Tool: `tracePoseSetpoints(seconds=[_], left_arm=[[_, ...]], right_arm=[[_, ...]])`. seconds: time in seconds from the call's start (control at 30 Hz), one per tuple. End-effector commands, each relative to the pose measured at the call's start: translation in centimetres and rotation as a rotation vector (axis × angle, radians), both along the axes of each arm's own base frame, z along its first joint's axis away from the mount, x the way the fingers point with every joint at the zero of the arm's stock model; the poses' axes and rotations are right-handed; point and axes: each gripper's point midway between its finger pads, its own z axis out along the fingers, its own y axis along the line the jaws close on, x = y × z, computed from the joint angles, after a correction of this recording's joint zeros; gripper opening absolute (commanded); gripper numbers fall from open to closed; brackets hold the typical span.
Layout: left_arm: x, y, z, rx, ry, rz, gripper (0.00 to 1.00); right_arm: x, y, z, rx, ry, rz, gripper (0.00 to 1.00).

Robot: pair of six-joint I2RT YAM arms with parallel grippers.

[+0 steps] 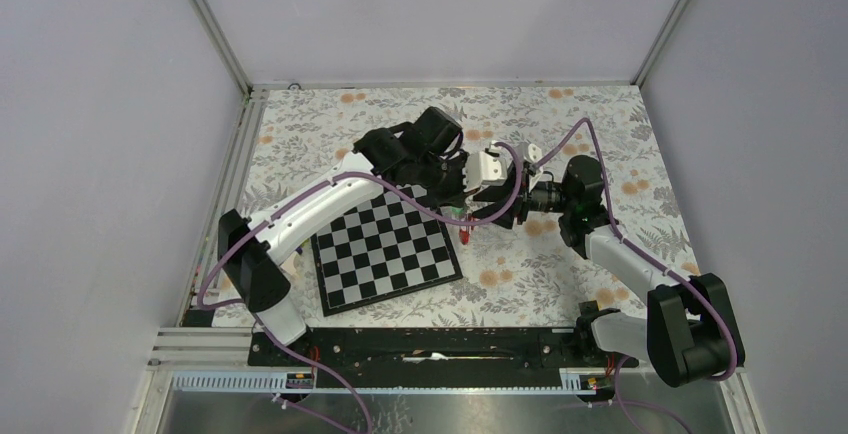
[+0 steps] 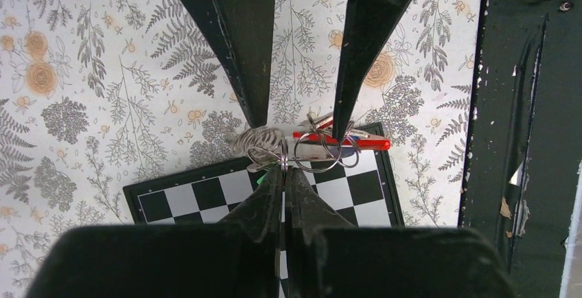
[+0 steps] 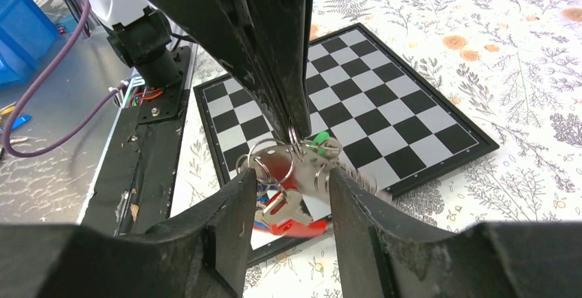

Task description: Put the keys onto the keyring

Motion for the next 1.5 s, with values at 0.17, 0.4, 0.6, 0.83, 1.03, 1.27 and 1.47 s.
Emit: tracePoseSetpoints(seconds=[0.17, 0.4, 0.6, 0.83, 1.03, 1.27, 1.47], left_arm=[[0.3, -1.1, 1.7, -0.034, -0.011, 0.018, 0.0], [-0.3, -1.6, 1.8, -0.055, 0.022, -0.006, 0.0], [-0.6, -1.9, 2.1, -0.07, 0.034, -0.016, 0.0], [-0.7, -2.0, 1.9, -0.07, 0.047, -0.016, 0.0], [-0.6, -2.1, 1.8, -0.074, 0.048, -0.014, 0.0], [-0.6, -2.0, 1.8, -0.077, 0.042, -0.012, 0.0], [-0.5, -1.7, 1.7, -0.075, 0.022, -0.007, 0.0]], right_arm=[[-0.3, 0.5, 2.1, 0.062, -0.032, 0.026, 0.46], [-0.3, 0.8, 1.9, 0.07, -0.005, 0.034, 0.39], [-0.4, 1.0, 1.6, 0.067, 0.009, 0.041, 0.34], [-0.6, 1.3, 1.5, 0.065, 0.019, 0.054, 0.3], [-0.7, 1.4, 1.4, 0.063, 0.025, 0.065, 0.23], [-0.8, 1.5, 1.3, 0.059, 0.026, 0.074, 0.06], [-0.8, 1.4, 1.8, 0.056, 0.001, 0.072, 0.0]])
